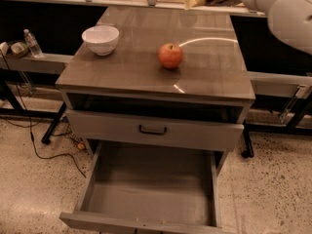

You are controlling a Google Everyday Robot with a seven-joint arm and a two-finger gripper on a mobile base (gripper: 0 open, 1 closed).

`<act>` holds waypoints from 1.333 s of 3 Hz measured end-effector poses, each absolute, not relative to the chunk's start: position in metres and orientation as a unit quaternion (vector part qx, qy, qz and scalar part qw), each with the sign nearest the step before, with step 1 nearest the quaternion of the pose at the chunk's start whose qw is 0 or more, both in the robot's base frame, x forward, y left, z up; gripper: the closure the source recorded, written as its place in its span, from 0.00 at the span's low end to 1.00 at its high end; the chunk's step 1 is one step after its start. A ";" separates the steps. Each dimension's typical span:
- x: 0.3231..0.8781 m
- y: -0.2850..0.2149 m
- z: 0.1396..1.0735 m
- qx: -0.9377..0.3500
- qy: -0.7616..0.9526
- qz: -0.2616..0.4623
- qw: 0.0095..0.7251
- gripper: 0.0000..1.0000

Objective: Pick brown chip bag from middle drawer and place on counter

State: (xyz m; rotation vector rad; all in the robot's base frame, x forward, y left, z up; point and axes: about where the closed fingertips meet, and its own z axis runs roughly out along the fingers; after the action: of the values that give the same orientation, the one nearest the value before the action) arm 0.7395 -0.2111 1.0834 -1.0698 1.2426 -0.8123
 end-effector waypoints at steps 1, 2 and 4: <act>0.792 -0.180 1.071 -0.469 0.530 -0.336 0.621 1.00; 0.836 -0.175 1.045 -0.486 0.535 -0.342 0.601 1.00; 0.888 -0.206 0.994 -0.523 0.565 -0.359 0.527 1.00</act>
Offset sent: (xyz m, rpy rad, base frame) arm 0.1698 0.0085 -0.0604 -0.0895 0.0857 0.0205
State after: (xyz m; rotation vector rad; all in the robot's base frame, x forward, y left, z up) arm 0.8878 -0.2063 0.9938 -1.2512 1.3501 -0.8591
